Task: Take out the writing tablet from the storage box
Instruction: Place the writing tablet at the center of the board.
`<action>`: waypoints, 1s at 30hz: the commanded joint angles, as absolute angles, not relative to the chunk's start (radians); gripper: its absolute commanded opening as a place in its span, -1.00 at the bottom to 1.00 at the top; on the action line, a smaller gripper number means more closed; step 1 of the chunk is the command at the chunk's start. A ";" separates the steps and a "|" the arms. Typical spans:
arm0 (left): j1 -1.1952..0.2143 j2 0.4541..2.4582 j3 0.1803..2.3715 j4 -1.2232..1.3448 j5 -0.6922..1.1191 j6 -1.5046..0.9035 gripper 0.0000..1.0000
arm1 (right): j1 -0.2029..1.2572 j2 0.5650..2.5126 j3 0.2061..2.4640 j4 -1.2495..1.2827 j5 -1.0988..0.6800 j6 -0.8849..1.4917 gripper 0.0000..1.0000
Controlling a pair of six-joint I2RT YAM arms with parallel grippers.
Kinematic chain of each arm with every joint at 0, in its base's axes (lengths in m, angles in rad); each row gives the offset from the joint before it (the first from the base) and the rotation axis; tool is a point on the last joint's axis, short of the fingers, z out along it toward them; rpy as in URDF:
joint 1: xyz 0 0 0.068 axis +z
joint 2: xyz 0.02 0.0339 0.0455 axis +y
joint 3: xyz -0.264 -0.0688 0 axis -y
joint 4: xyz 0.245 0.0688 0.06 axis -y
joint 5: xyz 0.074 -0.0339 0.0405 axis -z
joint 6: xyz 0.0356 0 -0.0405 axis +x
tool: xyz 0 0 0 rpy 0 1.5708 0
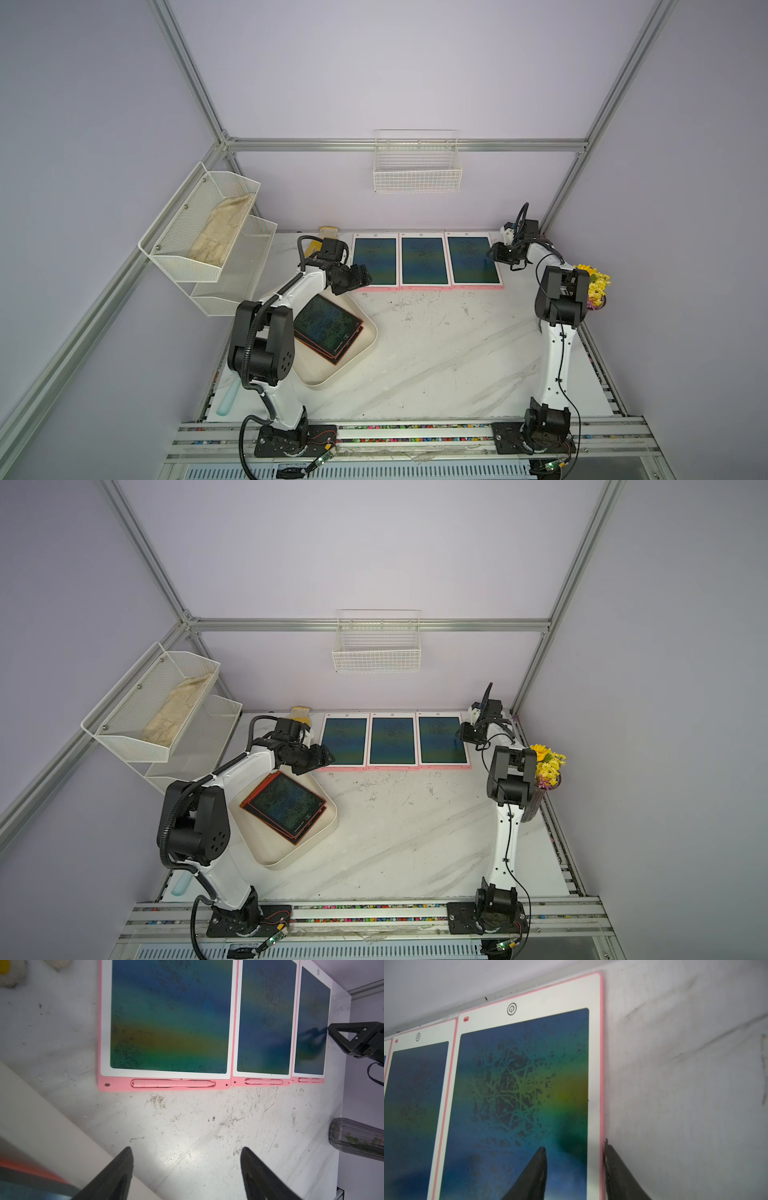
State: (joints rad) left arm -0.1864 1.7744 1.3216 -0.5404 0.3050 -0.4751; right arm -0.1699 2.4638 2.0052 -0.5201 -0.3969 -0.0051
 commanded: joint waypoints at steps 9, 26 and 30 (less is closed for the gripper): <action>-0.162 1.783 1.345 -0.521 0.287 -0.440 0.61 | -0.096 2.446 1.736 -0.568 -0.334 0.014 -0.08; -0.097 1.904 1.452 -0.478 0.320 -0.436 0.62 | -0.077 2.280 1.518 -0.518 -0.293 0.055 -0.08; -0.061 1.899 1.484 -0.477 0.313 -0.428 0.62 | -0.078 2.219 1.497 -0.514 -0.232 0.084 -0.06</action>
State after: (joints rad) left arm -0.0986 1.8961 1.4010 -0.4522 0.3332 -0.4507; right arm -0.0898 2.2036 1.5589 -0.3328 -0.2977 0.0483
